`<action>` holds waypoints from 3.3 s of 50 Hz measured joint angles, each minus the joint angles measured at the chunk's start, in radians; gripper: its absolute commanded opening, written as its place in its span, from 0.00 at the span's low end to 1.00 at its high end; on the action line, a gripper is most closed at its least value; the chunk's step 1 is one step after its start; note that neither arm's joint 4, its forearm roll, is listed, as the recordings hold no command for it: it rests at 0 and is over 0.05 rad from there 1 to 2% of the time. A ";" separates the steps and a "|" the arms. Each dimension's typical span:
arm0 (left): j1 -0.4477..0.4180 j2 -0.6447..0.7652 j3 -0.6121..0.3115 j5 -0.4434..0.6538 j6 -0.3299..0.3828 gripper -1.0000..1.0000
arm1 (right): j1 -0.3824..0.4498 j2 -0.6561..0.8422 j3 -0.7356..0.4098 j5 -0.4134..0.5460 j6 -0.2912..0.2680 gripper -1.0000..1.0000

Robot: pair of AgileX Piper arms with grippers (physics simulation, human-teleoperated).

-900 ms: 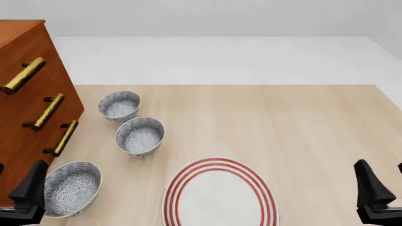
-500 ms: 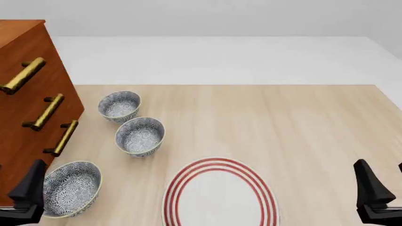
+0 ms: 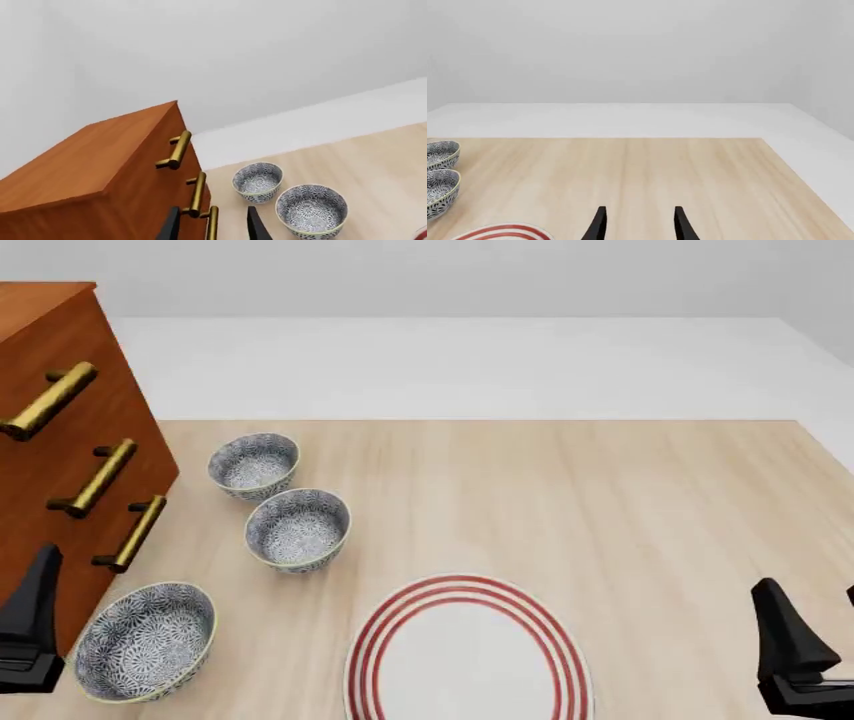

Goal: Open the top drawer of the cabinet.

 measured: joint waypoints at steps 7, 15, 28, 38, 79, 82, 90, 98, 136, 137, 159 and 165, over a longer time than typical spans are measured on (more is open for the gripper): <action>-0.006 0.007 -0.032 0.003 0.083 1.00 | 0.000 0.000 0.000 0.000 0.000 1.00; -0.011 0.016 -0.058 0.001 0.171 1.00 | 0.000 0.000 0.000 0.000 0.000 1.00; 0.003 0.081 -0.061 -0.046 0.321 1.00 | 0.000 0.000 0.000 0.000 0.000 1.00; 0.011 0.089 -0.062 -0.049 0.431 1.00 | 0.000 0.000 0.000 0.000 0.000 1.00; 0.053 0.166 -0.070 -0.135 0.794 1.00 | 0.000 0.000 0.000 0.000 0.000 1.00; 0.061 0.191 -0.071 -0.155 0.805 1.00 | 0.000 0.000 0.000 0.000 0.000 1.00; 0.076 0.263 -0.064 -0.217 0.831 1.00 | 0.000 0.000 0.000 0.000 0.000 1.00; 0.094 0.350 -0.058 -0.294 0.847 1.00 | 0.000 0.000 0.000 0.000 0.000 1.00; 0.159 0.573 -0.076 -0.486 0.943 1.00 | 0.000 0.000 0.000 0.000 0.000 1.00; 0.160 0.576 -0.077 -0.488 0.946 1.00 | 0.000 0.000 0.000 0.000 0.000 1.00; 0.169 0.665 -0.078 -0.568 1.023 1.00 | 0.000 0.000 0.000 0.000 0.000 1.00; 0.170 0.700 -0.075 -0.603 1.052 1.00 | 0.000 0.000 0.000 0.000 0.000 1.00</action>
